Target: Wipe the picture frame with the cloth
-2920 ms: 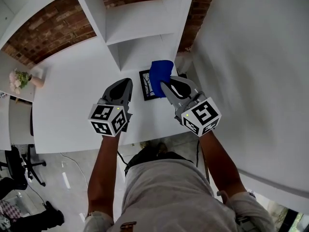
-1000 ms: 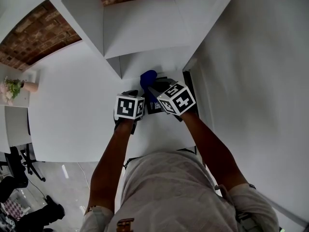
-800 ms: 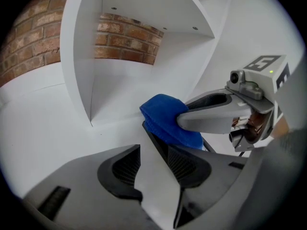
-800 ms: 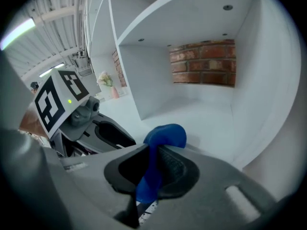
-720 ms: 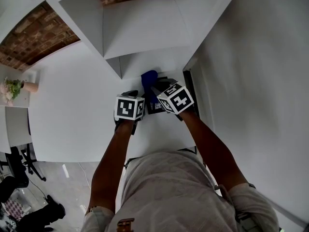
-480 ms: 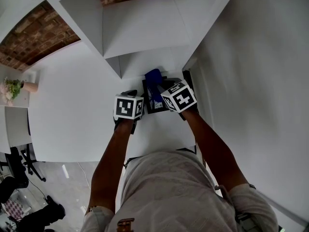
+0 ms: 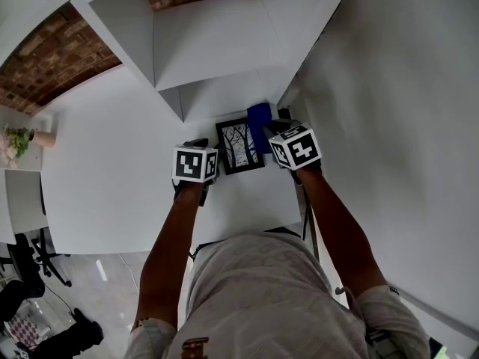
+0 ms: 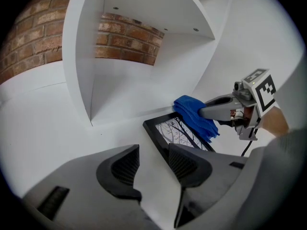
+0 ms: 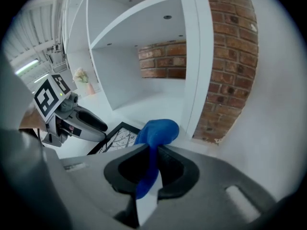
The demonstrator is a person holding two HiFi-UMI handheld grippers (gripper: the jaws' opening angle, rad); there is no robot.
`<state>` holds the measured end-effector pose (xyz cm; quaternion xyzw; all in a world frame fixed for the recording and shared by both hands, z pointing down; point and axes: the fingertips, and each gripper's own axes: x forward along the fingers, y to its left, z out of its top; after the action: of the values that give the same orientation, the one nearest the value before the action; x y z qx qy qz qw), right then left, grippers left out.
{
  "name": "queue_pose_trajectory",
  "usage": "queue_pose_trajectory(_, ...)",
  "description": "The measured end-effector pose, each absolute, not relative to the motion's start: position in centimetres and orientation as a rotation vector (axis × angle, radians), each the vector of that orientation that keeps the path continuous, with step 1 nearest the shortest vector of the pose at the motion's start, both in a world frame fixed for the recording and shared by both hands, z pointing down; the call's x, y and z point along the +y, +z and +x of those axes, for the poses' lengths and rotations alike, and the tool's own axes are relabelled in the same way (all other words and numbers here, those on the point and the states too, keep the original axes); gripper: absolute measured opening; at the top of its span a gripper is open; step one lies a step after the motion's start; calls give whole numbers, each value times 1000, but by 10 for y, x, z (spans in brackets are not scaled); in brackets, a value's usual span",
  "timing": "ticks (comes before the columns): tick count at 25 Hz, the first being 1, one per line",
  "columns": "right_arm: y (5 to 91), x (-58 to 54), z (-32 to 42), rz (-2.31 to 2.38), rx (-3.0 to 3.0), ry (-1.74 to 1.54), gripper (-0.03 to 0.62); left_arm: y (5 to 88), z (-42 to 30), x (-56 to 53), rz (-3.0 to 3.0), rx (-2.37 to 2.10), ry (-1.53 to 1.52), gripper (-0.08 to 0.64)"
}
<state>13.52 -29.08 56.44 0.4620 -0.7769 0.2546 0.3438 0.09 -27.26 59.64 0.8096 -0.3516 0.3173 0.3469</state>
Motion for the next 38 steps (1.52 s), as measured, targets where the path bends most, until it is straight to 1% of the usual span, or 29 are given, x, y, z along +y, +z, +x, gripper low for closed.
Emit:
queue_pose_trajectory(5, 543, -282, 128, 1221, -2090, 664, 46, 597, 1, -272, 2104, -904, 822, 187)
queue_pose_trajectory(11, 513, -270, 95, 1199, -2218, 695, 46, 596, 0, -271, 2110, -900, 819, 187)
queue_pose_trajectory(18, 524, -259, 52, 1119, -2285, 878, 46, 597, 2, -271, 2120, -895, 834, 187)
queue_pose_trajectory(23, 543, -259, 38, 1084, -2251, 974, 46, 596, 2, -270, 2124, -887, 850, 187)
queue_pose_trajectory(28, 563, -262, 38, 1083, -2183, 977, 46, 596, 2, -271, 2122, -885, 844, 187)
queue_pose_trajectory(34, 570, -263, 61, 1089, -2092, 846, 48, 596, 2, -270, 2123, -884, 844, 187)
queue_pose_trajectory(38, 570, -261, 83, 1111, -2054, 814, 48, 596, 2, -271, 2123, -885, 842, 187)
